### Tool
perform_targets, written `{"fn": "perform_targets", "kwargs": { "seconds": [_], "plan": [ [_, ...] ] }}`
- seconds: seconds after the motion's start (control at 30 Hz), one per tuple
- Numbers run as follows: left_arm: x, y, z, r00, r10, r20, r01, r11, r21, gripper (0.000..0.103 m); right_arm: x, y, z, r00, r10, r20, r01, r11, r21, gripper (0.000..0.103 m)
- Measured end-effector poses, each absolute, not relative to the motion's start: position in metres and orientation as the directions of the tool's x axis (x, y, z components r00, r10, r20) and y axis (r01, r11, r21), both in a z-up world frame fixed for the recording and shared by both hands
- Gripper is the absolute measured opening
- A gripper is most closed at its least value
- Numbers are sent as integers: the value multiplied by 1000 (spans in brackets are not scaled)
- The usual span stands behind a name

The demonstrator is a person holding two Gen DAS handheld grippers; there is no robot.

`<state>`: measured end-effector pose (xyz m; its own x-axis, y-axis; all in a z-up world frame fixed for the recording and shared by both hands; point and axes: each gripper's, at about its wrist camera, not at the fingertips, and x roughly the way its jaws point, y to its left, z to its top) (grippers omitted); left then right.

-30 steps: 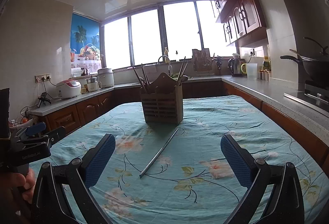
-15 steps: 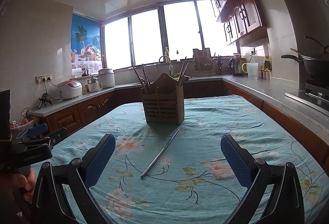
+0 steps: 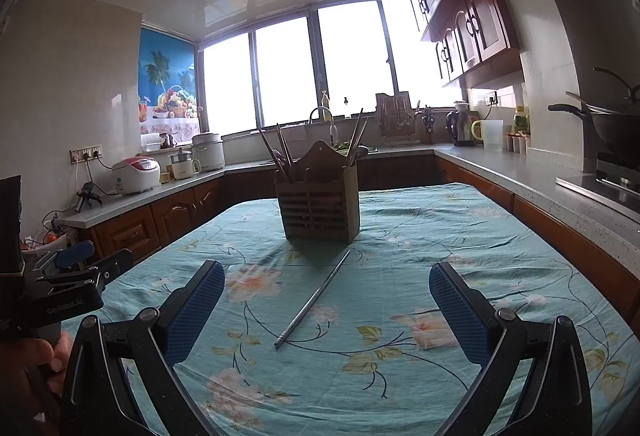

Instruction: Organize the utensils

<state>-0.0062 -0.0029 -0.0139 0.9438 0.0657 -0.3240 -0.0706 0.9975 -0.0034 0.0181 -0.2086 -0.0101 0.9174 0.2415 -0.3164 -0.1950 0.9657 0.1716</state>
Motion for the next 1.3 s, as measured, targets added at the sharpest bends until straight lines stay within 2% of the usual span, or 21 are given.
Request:
{"fn": "perform_targets", "kwargs": {
  "seconds": [1.3],
  "plan": [
    [0, -11, -9, 939, 50, -339, -61, 998, -23, 98, 26, -215, -8, 912, 243, -330, -192, 965, 180, 103]
  ]
}}
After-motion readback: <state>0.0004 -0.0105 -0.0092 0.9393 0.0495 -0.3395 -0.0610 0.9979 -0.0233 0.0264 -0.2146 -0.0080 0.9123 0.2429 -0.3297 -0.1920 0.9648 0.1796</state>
